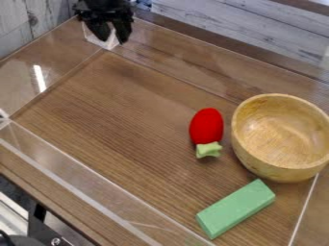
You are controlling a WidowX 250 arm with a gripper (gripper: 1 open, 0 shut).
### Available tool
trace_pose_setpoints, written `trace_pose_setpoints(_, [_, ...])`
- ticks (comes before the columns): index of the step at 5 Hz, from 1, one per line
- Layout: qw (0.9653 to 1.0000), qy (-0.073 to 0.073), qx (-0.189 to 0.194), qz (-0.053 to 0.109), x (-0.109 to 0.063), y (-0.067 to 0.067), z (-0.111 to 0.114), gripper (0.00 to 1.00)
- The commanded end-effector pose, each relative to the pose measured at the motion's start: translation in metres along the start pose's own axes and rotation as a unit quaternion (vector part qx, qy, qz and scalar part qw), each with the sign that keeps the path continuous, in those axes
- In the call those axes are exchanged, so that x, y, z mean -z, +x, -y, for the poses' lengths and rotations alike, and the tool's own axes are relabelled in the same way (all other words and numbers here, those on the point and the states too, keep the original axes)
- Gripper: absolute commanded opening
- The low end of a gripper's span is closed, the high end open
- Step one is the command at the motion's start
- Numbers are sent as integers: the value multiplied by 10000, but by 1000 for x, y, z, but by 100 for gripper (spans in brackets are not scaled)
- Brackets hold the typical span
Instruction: Move the red object to the right side of the table
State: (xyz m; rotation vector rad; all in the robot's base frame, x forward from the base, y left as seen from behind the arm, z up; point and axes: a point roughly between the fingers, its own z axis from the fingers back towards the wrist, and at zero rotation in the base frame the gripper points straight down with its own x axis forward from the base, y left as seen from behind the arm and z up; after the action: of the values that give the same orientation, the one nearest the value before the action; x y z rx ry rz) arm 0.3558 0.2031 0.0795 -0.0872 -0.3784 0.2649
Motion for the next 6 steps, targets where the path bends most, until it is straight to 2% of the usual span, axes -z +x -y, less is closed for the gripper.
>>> trace_pose_setpoints(1, [9988, 251, -188, 366, -11, 13, 4, 0])
trace_pose_setpoints(2, [9976, 371, -453, 379, 0, 8, 12, 100])
trace_pose_setpoints(3, [9976, 361, -466, 376, 1, 11, 20, 100])
trace_pose_setpoints(4, [9974, 327, -511, 400, 1, 12, 25, 0])
trace_pose_setpoints(5, [9964, 353, -636, 445, 8, 11, 19, 0])
trace_pose_setpoints(6, [9951, 398, -776, 458, 14, 6, 12, 100])
